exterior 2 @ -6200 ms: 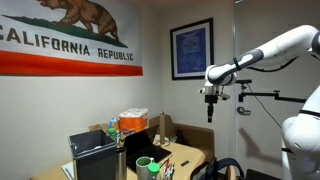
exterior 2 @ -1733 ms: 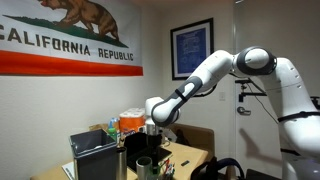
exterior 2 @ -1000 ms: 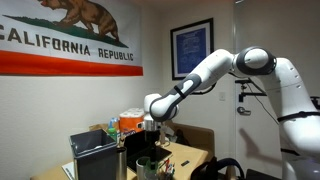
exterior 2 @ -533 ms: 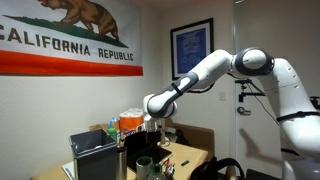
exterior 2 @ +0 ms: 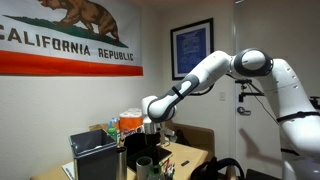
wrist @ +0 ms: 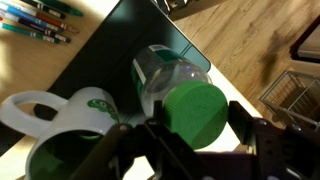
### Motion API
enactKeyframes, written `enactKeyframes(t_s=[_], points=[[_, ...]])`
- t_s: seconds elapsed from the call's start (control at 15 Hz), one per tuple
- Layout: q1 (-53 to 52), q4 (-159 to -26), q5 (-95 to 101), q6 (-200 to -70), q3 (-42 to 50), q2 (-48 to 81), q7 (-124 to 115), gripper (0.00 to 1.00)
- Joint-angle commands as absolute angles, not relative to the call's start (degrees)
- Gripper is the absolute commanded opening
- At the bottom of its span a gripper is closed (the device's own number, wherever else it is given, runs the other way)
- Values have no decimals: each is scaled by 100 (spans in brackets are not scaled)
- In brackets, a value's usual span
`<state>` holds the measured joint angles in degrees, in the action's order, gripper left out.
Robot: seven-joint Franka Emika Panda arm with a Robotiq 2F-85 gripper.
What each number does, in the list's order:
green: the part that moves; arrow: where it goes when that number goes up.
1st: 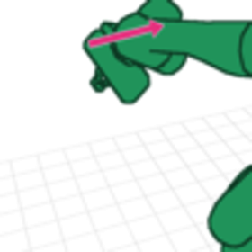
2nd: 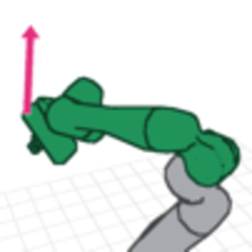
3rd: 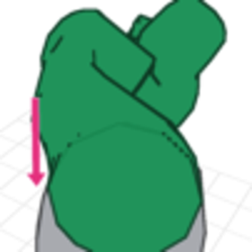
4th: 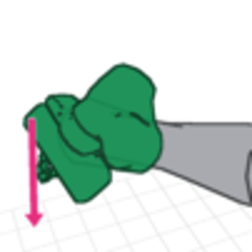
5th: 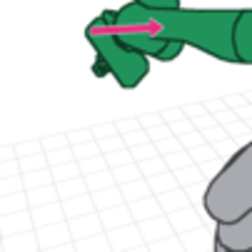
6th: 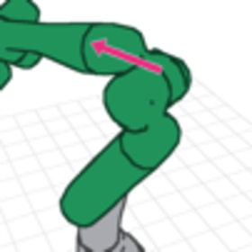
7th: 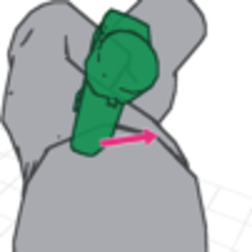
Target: Remove the green lid from the jar
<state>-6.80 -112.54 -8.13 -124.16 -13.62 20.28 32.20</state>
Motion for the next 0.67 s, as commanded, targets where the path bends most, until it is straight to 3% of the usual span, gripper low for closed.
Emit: enactKeyframes(t_s=[0.0, 0.07, 0.27, 0.6], points=[[-650, -11292, -837, -12383, -1414, 2006, 3217, 48], [-645, -11297, -844, -12373, -1421, 2014, 3232, 91], [-651, -11339, -805, -12393, -1400, 2030, 3174, 100], [-650, -11405, -777, -12436, -1378, 2013, 3124, 100]])
